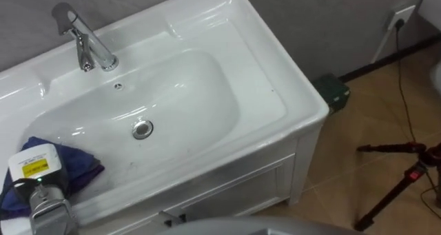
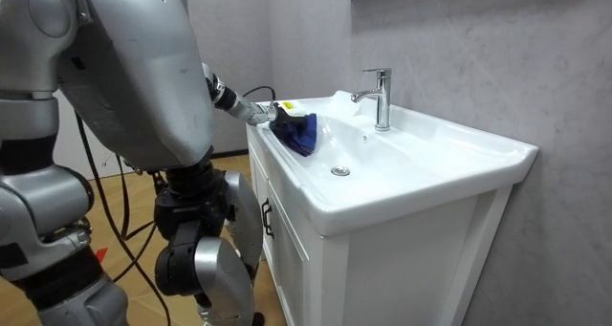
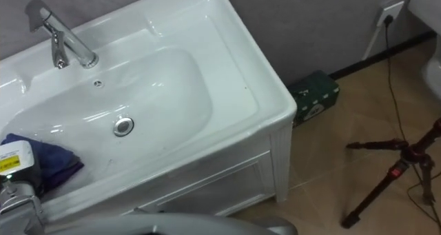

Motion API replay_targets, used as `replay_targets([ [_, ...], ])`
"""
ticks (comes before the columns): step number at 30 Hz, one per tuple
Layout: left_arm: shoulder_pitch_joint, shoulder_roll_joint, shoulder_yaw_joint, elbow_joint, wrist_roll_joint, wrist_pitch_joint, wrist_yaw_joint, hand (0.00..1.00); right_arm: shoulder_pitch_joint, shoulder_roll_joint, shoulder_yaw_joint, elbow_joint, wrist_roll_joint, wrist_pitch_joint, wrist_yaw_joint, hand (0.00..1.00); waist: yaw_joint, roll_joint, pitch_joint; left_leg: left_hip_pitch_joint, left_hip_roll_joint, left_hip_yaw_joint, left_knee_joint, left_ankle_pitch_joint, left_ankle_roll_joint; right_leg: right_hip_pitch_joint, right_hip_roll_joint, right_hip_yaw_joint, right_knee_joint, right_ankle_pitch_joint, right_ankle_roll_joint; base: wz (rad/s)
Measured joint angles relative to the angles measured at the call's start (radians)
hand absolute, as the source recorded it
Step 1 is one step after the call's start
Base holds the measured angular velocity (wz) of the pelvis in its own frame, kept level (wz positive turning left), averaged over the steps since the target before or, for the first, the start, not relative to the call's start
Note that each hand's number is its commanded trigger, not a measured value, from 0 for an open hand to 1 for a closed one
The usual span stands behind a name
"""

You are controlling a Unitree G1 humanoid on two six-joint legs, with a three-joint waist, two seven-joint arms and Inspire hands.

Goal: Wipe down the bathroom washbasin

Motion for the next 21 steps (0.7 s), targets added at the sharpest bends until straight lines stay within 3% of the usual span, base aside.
replay_targets([
  [2,0.004,0.000,0.000,-0.007,0.000,0.000,-0.001,1.00,0.002,-0.002,0.000,0.000,0.019,0.000,-0.004,0.00,0.000,-0.002,0.0000,-0.004,0.001,0.000,-0.005,0.000,0.000,0.001,-0.002,-0.008,0.001,-0.002,0.004,0.06],
  [4,0.006,0.000,0.000,-0.008,-0.001,-0.002,-0.002,1.00,0.002,-0.006,0.000,0.000,0.032,-0.001,-0.004,0.00,0.003,-0.002,0.0002,-0.009,0.000,0.001,-0.007,0.000,0.000,0.002,-0.005,-0.016,0.003,-0.011,0.021,-0.03],
  [5,0.007,0.000,0.000,-0.008,-0.001,-0.004,-0.004,1.00,0.003,-0.006,0.001,0.000,0.037,-0.002,-0.004,0.00,0.006,-0.002,0.0001,-0.013,0.000,0.001,-0.007,0.000,0.000,0.004,-0.009,-0.023,0.005,-0.022,0.042,0.00],
  [9,0.008,-0.002,0.000,-0.027,-0.001,-0.013,-0.004,1.00,0.013,-0.007,0.009,0.003,0.074,0.002,-0.005,0.00,0.002,-0.007,0.0001,-0.023,-0.001,0.003,-0.042,0.001,0.000,0.021,-0.013,-0.039,0.006,-0.038,0.084,0.08],
  [16,0.018,-0.005,0.000,-0.080,-0.003,-0.030,0.011,1.00,0.013,-0.011,0.017,0.003,0.112,0.001,-0.005,0.00,-0.004,-0.014,0.0022,-0.051,-0.003,0.002,-0.051,0.013,-0.002,0.011,-0.022,-0.065,0.005,-0.045,0.098,0.17],
  [21,0.019,-0.005,0.000,-0.159,-0.033,-0.048,0.019,1.00,0.017,-0.011,0.021,0.000,0.149,-0.011,-0.004,0.00,0.021,-0.019,0.0056,-0.080,-0.003,-0.009,-0.035,0.021,-0.012,-0.004,-0.025,-0.087,0.002,-0.043,0.096,0.11],
])
